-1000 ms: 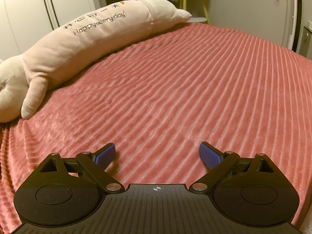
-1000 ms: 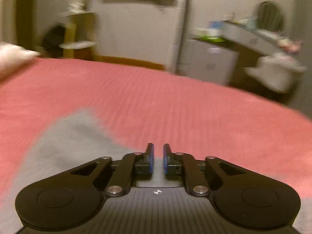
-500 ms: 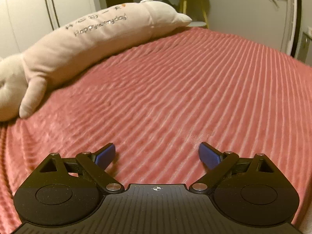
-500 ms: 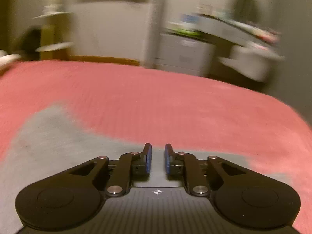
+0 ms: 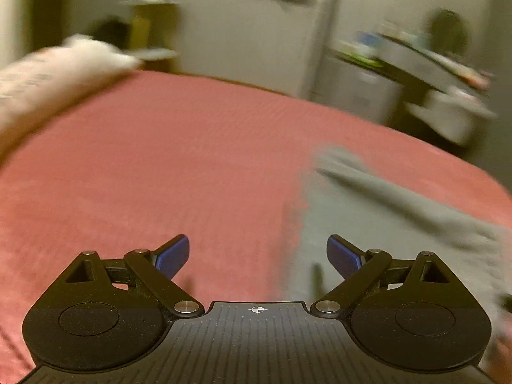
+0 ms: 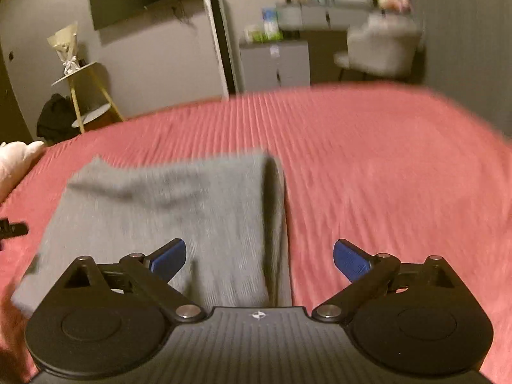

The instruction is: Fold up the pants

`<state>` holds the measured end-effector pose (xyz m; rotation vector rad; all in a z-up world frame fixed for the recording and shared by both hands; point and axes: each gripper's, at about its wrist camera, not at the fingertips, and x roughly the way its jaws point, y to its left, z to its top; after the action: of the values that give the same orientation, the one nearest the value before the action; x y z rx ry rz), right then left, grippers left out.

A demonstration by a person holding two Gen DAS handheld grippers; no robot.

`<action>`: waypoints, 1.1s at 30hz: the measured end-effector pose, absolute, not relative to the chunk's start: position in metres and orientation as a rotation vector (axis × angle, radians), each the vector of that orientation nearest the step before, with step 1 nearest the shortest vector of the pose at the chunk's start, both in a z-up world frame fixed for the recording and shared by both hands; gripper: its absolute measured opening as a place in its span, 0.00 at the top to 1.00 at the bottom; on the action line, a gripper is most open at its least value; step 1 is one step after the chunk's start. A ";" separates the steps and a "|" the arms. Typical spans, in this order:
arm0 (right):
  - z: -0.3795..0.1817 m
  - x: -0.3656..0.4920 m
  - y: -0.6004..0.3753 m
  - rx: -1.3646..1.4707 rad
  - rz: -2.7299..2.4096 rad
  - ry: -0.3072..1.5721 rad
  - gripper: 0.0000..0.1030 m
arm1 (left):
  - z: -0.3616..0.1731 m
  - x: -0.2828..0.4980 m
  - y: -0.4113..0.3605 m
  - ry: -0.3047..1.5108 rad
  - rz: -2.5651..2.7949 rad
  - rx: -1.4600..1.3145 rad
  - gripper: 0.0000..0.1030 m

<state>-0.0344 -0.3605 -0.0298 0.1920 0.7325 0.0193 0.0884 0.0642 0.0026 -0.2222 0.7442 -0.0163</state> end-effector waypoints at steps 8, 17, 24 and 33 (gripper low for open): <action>-0.049 -0.050 -0.378 0.507 0.123 0.865 0.04 | -0.029 0.097 0.047 1.032 -0.069 -0.190 0.05; -0.056 -0.055 -0.385 0.499 0.071 0.960 0.04 | -0.021 0.089 0.049 1.018 0.004 -0.104 0.05; -0.051 -0.064 -0.398 0.536 0.111 0.939 0.04 | -0.021 0.087 0.052 1.025 0.000 -0.135 0.05; -0.071 -0.029 -0.414 0.725 0.201 0.948 0.04 | -0.021 0.093 0.054 1.041 -0.021 -0.158 0.06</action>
<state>-0.0292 -0.4142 -0.0709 0.7251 0.9477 0.2006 0.0935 0.0538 -0.0205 -0.1579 1.0411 -0.0208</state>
